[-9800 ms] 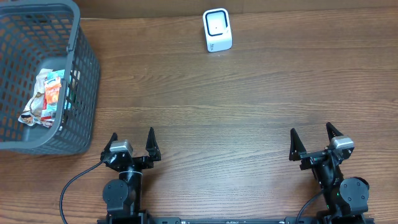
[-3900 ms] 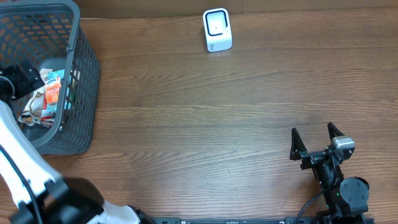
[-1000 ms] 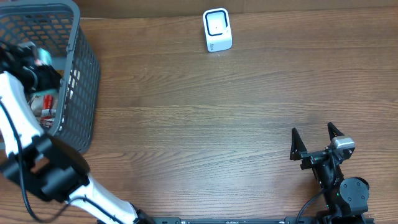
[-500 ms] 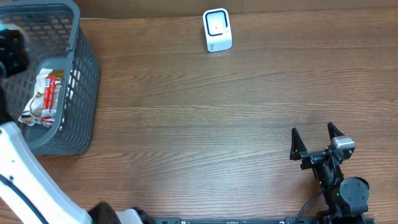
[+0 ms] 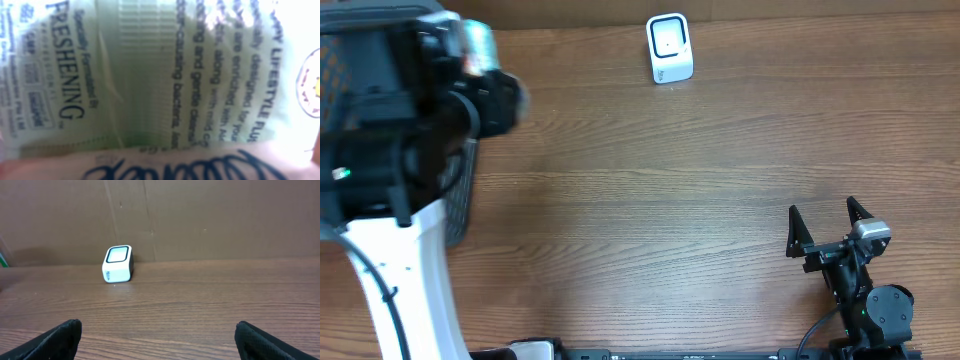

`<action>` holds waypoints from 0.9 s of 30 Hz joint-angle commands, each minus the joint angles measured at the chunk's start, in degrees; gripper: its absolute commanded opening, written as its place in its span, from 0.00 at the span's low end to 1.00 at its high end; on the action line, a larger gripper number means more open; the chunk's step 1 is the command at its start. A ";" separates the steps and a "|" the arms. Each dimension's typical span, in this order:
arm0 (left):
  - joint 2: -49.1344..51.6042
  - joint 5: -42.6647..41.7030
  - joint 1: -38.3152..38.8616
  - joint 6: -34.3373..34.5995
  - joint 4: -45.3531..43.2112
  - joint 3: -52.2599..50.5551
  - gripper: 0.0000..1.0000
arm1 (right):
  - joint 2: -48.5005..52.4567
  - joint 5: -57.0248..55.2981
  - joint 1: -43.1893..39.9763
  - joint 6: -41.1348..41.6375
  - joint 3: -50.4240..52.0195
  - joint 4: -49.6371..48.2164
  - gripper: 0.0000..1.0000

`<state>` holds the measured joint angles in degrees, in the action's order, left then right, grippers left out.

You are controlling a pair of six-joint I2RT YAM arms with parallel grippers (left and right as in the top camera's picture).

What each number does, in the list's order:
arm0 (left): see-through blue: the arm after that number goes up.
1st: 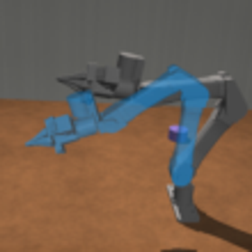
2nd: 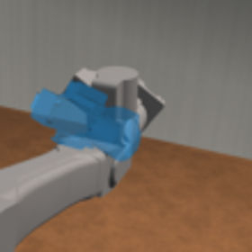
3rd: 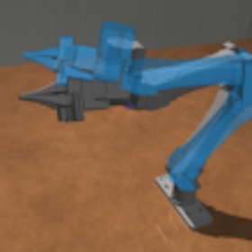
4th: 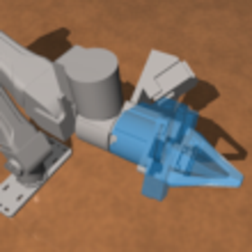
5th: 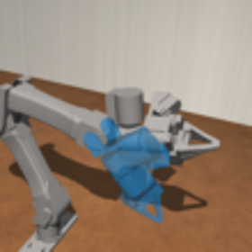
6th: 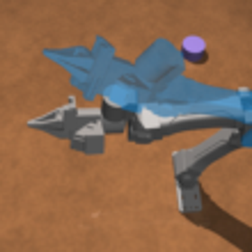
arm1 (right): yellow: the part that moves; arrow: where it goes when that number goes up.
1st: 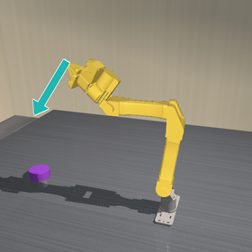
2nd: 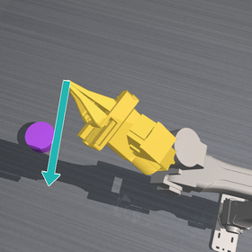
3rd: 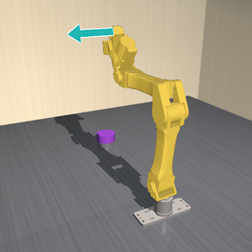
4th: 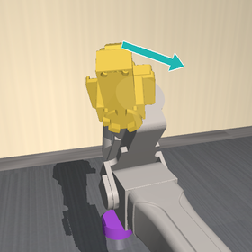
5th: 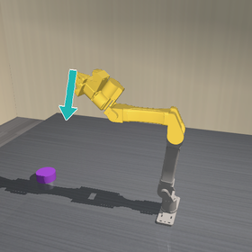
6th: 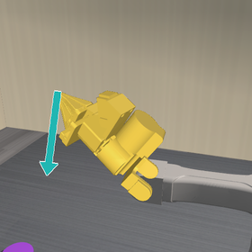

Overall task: Scan the item barcode
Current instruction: 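Lift the packs out and carry them toward the table center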

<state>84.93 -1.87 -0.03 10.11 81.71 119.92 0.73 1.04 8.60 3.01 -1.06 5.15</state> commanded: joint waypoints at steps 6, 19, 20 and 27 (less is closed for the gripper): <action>4.09 8.37 19.12 12.68 -3.98 -11.93 0.28 | -0.57 -0.48 -0.37 -0.07 0.61 -0.35 1.00; 17.90 9.60 38.47 24.44 -25.75 -33.53 0.23 | -0.57 -0.48 -0.37 -0.07 0.61 -0.35 1.00; 19.45 9.62 39.30 25.20 -26.75 -33.64 0.22 | -0.57 -0.48 -0.37 -0.07 0.61 -0.35 1.00; 27.58 9.77 42.12 30.25 -32.79 -33.64 0.19 | -0.57 -0.48 -0.37 -0.07 0.61 -0.35 1.00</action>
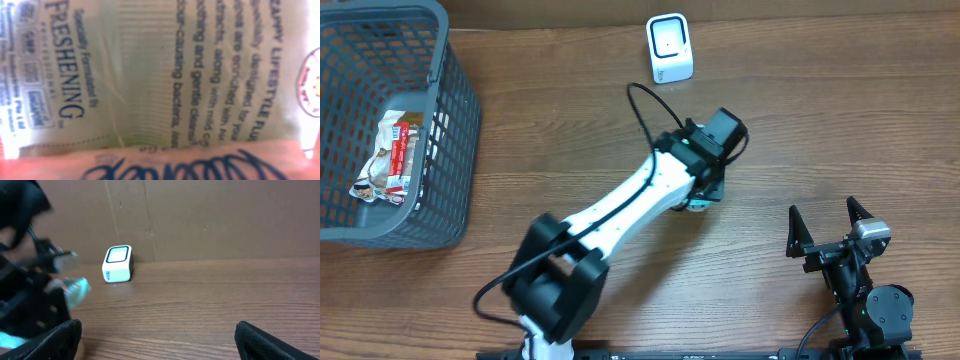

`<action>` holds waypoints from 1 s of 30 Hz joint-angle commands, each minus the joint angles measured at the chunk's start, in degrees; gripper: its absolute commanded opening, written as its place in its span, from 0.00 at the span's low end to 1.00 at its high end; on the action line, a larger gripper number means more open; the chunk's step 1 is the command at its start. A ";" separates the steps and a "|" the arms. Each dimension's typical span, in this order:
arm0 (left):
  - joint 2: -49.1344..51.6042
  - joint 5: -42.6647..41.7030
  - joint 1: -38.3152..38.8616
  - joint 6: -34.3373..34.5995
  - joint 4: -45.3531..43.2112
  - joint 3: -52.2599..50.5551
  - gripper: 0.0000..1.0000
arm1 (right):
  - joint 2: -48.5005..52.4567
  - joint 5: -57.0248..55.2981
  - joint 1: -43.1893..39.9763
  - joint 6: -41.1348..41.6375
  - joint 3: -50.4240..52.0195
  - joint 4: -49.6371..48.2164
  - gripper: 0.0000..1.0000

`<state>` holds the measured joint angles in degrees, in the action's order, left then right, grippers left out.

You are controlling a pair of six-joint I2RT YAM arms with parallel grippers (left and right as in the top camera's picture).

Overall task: Scan the item barcode
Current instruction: 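Lift the packs out and carry them toward the table center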

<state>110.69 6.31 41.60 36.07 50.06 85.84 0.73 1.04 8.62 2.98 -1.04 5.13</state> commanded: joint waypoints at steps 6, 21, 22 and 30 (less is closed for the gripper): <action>6.43 -0.48 0.85 4.46 -1.49 0.44 0.20 | -0.57 -0.48 -0.39 -0.04 0.59 -0.33 1.00; 6.62 -3.15 0.76 1.95 3.26 7.23 0.73 | -0.57 -0.48 -0.39 -0.04 0.59 -0.33 1.00; 6.62 -3.13 0.81 1.95 4.24 8.31 0.83 | -0.57 -0.48 -0.39 -0.04 0.59 -0.33 1.00; 6.60 -2.69 0.31 0.44 11.41 16.24 1.00 | -0.57 -0.48 -0.39 -0.04 0.59 -0.33 1.00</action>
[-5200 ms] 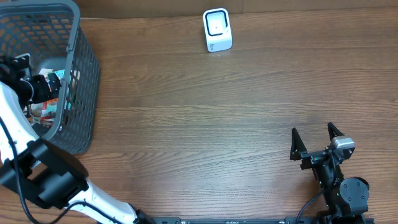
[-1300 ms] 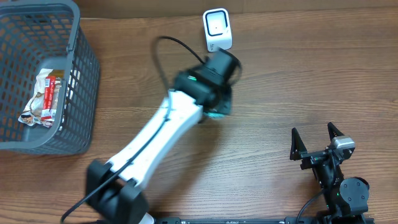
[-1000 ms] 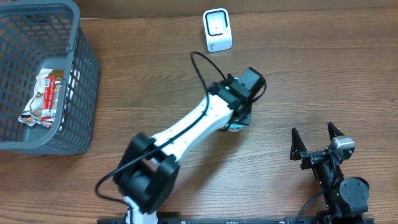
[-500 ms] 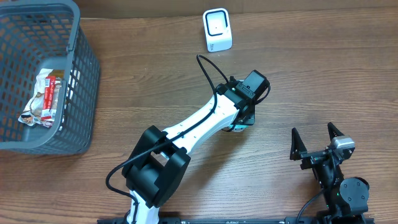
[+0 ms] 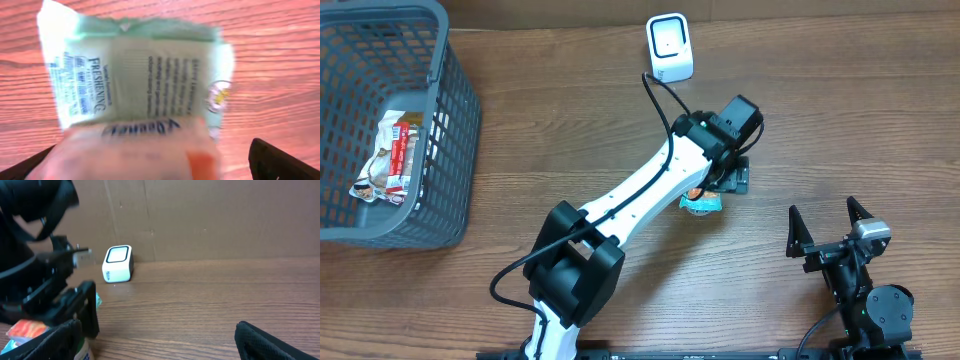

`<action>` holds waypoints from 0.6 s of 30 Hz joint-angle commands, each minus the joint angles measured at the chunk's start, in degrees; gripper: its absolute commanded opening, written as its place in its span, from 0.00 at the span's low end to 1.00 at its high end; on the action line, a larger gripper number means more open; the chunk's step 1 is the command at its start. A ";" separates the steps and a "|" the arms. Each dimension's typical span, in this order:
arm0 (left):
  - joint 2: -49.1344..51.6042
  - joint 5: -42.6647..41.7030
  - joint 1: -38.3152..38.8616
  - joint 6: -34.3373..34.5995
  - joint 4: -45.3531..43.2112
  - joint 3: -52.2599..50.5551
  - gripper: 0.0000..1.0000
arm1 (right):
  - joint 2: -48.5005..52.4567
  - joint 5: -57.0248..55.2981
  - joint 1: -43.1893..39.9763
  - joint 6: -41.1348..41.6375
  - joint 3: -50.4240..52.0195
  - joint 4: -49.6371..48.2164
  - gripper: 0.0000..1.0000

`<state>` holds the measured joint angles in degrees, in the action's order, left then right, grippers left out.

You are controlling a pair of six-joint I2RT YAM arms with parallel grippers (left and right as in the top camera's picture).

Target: Scan the item barcode

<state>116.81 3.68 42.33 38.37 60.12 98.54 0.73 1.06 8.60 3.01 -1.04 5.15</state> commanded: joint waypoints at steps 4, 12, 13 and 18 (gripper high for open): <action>0.48 2.01 -0.42 -2.64 5.27 8.33 1.00 | -0.57 -0.50 -0.37 -0.07 0.59 -0.35 1.00; 0.48 4.63 -1.16 -6.64 14.88 17.53 1.00 | -0.57 -0.50 -0.37 -0.07 0.59 -0.35 1.00; 0.48 4.63 -1.64 -7.32 16.33 18.36 1.00 | -0.57 -0.50 -0.37 -0.07 0.59 -0.35 1.00; -0.39 4.00 -5.92 -9.05 22.93 20.59 1.00 | -0.57 -0.50 -0.37 -0.07 0.59 -0.35 1.00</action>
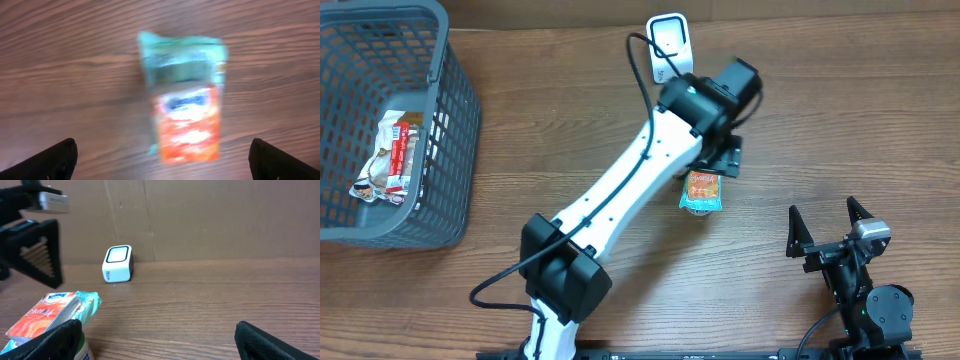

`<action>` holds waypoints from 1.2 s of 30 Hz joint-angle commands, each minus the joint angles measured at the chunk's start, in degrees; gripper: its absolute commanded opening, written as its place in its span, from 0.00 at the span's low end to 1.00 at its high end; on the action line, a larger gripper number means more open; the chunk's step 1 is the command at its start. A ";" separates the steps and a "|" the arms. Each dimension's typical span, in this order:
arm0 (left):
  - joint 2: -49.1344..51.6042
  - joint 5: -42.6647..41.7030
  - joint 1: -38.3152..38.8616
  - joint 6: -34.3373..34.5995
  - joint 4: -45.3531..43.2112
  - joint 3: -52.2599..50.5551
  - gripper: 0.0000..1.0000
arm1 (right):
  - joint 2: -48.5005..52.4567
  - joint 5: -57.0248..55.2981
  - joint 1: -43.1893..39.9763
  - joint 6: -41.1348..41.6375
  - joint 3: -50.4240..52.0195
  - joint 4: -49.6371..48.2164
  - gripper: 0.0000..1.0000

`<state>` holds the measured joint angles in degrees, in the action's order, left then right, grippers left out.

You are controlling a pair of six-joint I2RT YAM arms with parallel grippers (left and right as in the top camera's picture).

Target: Scan the item barcode

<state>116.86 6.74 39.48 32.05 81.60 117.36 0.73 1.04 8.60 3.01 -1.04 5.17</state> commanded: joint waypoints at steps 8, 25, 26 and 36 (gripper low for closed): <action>-7.54 0.68 -9.16 -5.84 5.42 1.73 1.00 | -0.57 -0.48 -0.37 -0.07 0.57 -0.37 1.00; -16.31 -11.23 -11.10 -11.21 -3.52 -11.96 0.97 | -0.57 -0.48 -0.37 -0.07 0.59 -0.37 1.00; -17.29 -11.23 -11.17 -10.73 -5.20 -13.86 0.97 | -0.57 -0.48 -0.37 -0.07 0.57 -0.37 1.00; -25.70 -21.11 -12.96 -10.45 -23.67 -34.64 1.00 | -0.57 -0.48 -0.37 -0.07 0.59 -0.37 1.00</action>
<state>92.33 -7.27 27.40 22.44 60.55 86.32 0.73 1.06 8.60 3.01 -1.04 5.15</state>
